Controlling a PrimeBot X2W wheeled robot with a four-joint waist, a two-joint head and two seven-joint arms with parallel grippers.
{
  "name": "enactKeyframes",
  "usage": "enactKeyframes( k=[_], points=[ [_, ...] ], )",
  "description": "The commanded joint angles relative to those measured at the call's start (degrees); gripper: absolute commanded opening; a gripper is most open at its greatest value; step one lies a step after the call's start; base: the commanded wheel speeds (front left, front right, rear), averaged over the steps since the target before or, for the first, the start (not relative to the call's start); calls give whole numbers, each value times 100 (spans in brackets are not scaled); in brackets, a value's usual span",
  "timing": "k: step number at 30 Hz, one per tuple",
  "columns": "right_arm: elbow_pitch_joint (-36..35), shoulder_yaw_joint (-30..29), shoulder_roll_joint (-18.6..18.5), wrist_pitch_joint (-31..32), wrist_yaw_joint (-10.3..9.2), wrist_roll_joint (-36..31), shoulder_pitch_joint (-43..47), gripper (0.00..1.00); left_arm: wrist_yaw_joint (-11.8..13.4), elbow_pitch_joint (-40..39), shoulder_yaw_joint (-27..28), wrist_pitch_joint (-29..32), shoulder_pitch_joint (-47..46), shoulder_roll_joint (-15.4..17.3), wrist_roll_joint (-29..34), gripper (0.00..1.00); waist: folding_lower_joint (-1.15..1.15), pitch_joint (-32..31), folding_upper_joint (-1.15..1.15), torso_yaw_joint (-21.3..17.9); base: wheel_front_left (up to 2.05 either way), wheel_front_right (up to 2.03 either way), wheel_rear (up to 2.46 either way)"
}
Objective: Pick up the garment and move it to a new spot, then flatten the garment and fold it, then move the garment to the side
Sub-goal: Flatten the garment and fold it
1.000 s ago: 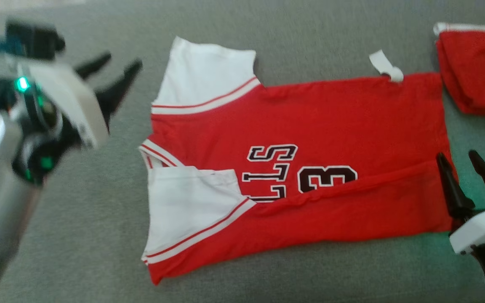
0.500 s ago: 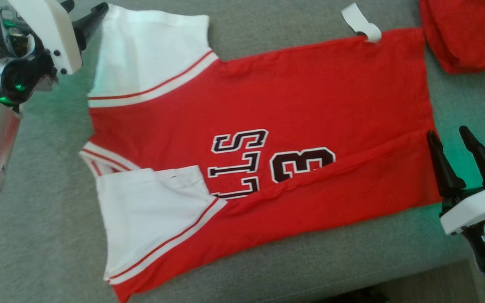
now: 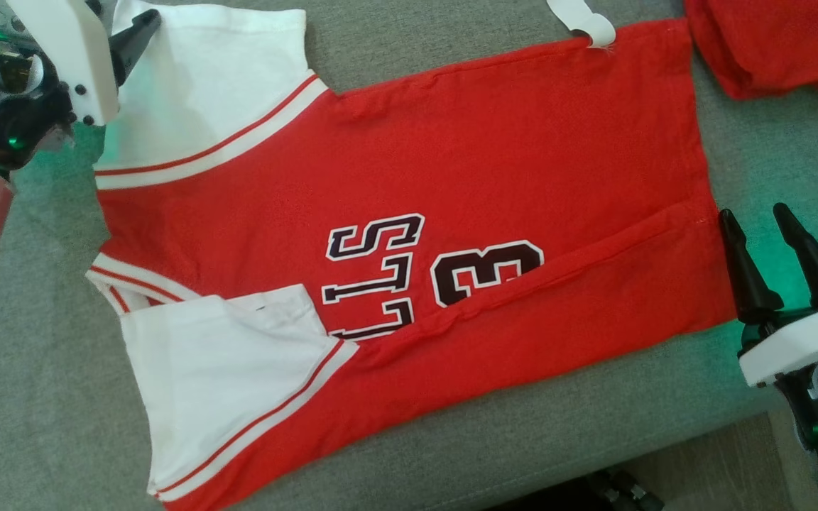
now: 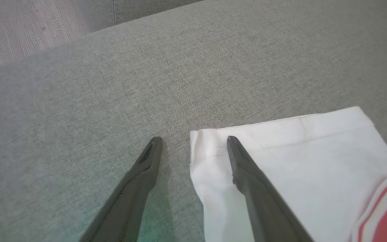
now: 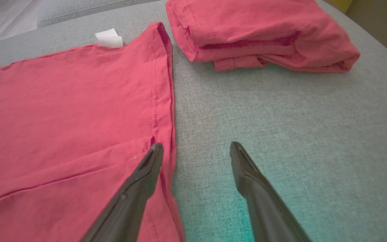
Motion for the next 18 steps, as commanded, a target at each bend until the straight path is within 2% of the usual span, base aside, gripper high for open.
enactKeyframes(
  k=[1,2,3,5,12,18],
  points=[
    [-108,60,-153,-62,39,57,-26,100,-30,-84,88,19,-203,293,-48,100,0,14,0,-23,0,0,0],
    [-95,67,-165,-66,39,65,-46,100,-30,-89,64,39,-205,303,-104,91,0,20,0,-37,0,0,0],
    [-82,65,-173,-75,39,66,-65,100,-30,-113,25,61,-205,316,-157,45,0,26,0,-48,0,0,0],
    [-64,64,-184,-88,39,71,-96,100,-30,-178,-41,73,-206,347,-263,0,0,36,0,-66,0,0,0],
    [-179,139,-272,-43,39,249,-249,100,-31,-388,-316,-164,-216,492,-466,0,0,-56,0,-41,0,0,0],
    [-242,578,-591,740,39,669,-953,100,-31,-728,-805,-653,-219,625,-498,0,0,-302,0,108,0,0,0]
  ],
)
